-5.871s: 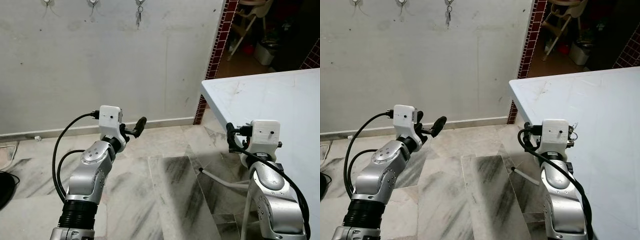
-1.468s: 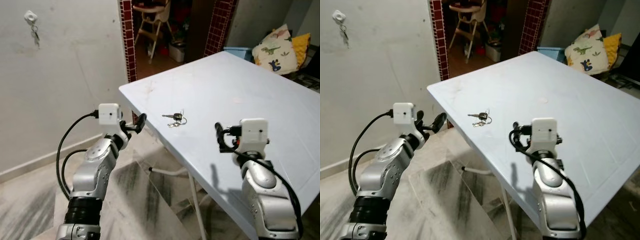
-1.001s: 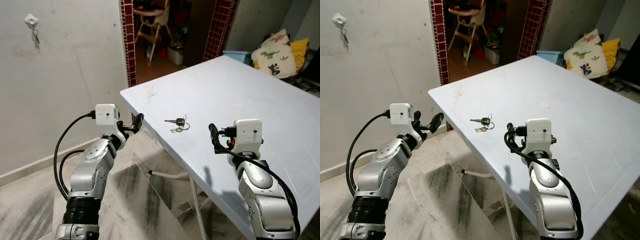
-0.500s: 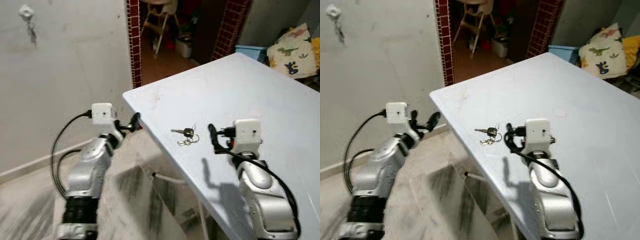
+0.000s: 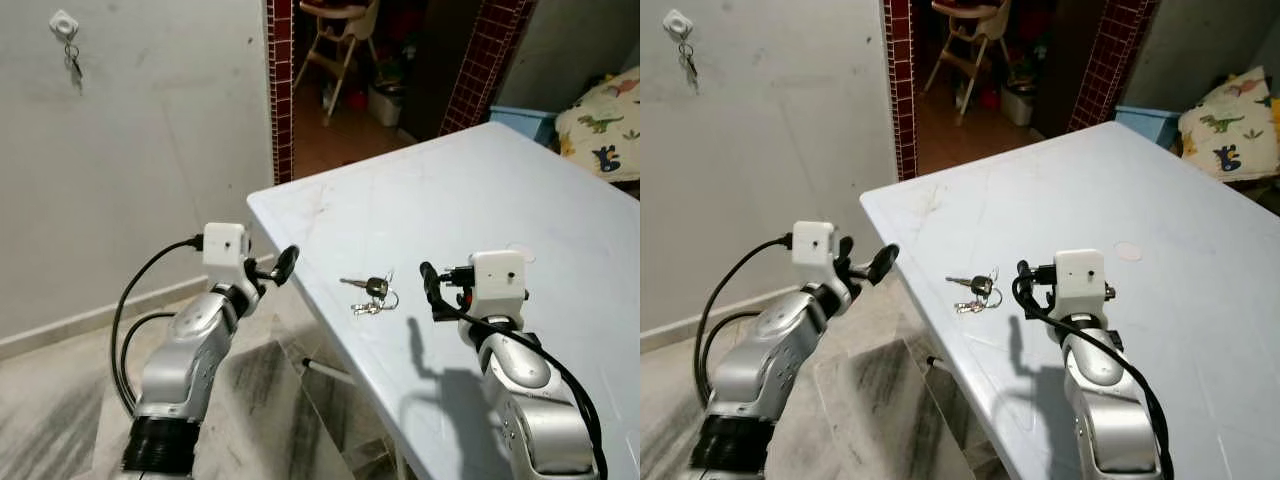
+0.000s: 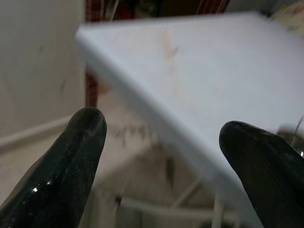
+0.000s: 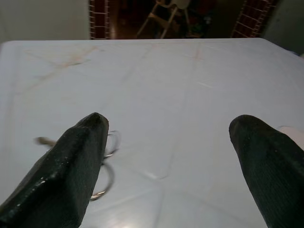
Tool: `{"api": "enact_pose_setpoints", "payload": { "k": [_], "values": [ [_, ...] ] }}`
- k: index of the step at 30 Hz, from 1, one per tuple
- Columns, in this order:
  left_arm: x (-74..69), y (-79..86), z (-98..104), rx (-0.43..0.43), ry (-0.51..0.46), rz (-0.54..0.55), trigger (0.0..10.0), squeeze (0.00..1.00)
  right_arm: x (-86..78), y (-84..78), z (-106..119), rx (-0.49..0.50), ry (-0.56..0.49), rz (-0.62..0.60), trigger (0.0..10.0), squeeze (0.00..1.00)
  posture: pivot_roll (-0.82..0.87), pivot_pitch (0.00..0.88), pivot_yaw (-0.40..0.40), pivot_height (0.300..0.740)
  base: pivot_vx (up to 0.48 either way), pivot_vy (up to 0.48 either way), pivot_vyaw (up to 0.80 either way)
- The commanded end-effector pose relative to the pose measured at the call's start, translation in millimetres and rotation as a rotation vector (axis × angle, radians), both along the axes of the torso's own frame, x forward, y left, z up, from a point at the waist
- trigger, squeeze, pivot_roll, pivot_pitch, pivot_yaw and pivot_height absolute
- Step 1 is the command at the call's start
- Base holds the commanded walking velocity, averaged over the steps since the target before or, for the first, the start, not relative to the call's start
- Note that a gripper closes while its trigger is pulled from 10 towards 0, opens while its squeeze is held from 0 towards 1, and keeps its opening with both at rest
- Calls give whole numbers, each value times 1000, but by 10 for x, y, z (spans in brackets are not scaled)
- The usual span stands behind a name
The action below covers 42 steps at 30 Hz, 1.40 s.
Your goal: Hang keys on a hook
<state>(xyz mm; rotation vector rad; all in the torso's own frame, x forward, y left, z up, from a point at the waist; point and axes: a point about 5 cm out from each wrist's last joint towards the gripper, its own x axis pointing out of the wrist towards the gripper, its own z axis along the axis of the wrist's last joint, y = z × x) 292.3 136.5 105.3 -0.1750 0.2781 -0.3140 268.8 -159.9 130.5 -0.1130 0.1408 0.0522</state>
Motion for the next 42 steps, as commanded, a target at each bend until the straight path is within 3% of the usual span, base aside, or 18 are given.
{"api": "enact_pose_setpoints", "payload": {
  "k": [1, 11, 28, 34, 42],
  "values": [
    [-30, -65, 70, 3, -16, -41, 10000, 0, -12, -13, 6, -10, 9, 1, 10000, 0, 62, 0, -29, 740, 0, 0, 0],
    [-247, -133, -59, 29, 67, -120, 10000, 0, -146, 41, -183, -6, 127, 59, 10000, 0, 75, 0, -31, 740, 0, 0, 0],
    [-231, -129, -46, 26, 71, -106, 10000, 0, -169, 79, -212, 9, 162, 77, 10000, 0, 67, 0, -36, 740, 0, 0, 0],
    [-220, -206, -62, 31, 93, -177, 10000, 0, -222, 98, -302, 17, 232, 88, 10000, 0, 52, 0, -36, 740, 0, 0, 0],
    [-230, -274, 22, 37, 61, -260, 10000, 0, -184, 91, -312, 31, 234, 74, 10000, 0, 62, 0, -38, 740, 0, 0, 0]
  ]
}}
